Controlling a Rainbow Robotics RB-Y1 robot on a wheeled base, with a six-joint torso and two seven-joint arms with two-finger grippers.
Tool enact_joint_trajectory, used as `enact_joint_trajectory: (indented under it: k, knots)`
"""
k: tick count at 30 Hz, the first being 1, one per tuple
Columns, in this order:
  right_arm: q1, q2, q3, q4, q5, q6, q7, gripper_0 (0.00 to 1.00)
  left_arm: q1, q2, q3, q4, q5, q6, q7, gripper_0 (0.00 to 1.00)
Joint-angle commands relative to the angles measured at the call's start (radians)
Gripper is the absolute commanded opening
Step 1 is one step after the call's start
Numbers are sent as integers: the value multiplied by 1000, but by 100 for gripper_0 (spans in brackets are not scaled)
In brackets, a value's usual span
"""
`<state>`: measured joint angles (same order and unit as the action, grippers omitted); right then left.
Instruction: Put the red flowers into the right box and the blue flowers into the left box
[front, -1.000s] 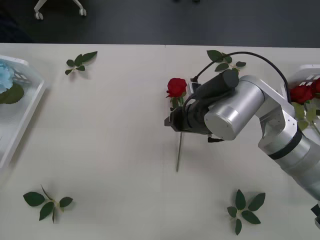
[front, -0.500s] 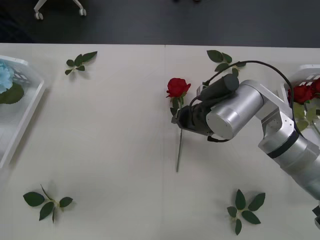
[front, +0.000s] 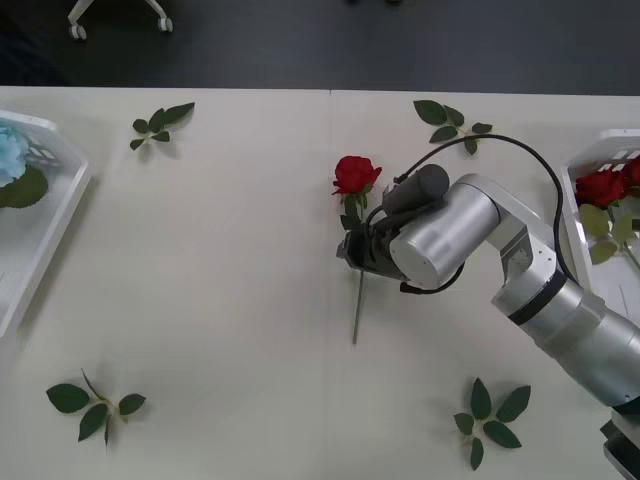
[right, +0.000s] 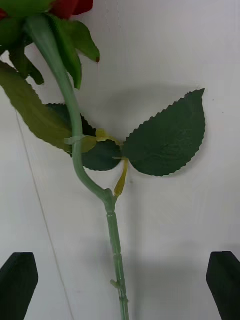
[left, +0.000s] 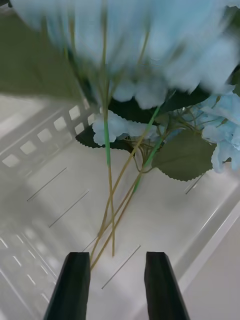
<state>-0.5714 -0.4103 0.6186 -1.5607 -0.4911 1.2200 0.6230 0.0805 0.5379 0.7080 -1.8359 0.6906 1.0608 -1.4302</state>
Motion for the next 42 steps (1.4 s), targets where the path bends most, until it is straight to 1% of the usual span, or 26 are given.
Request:
enact_joint_trajectory:
  k: [1, 8, 16, 17, 20, 22, 29, 35, 39, 42]
  knots:
    - [-8, 42, -7, 22, 37, 0, -23, 100, -4, 30, 14, -23, 10, 1, 47, 100]
    - [-10, 74, -7, 62, 63, -10, -19, 100, -5, 31, 14, -23, 102, 1, 36, 100]
    - [-8, 122, -7, 130, 141, -10, -17, 100, -1, 30, 14, -31, 296, 1, 20, 100]
    - [-8, 127, -7, 136, 149, -10, -16, 97, 2, 30, 14, -34, 322, 1, 17, 100]
    - [-8, 131, -7, 151, 152, -10, -11, 22, 13, 30, 4, -63, 408, 2, 5, 100]
    - [-8, 131, -7, 153, 151, -10, -9, 0, 28, 30, -13, -100, 448, 2, -6, 100]
    - [-8, 125, -7, 153, 160, 3, -5, 0, 79, 30, -85, -233, 497, 15, -139, 100]
    - [-8, 90, -7, 134, 167, 49, 11, 0, 54, 30, -104, -309, 540, 153, -286, 100]
    - [-8, -5, -19, 30, 126, 168, 30, 0, 2, 30, -104, -318, 587, 295, -394, 100]
    - [-8, -105, -71, -70, 22, 256, 83, 0, -47, 30, -105, -318, 612, 404, -478, 100]
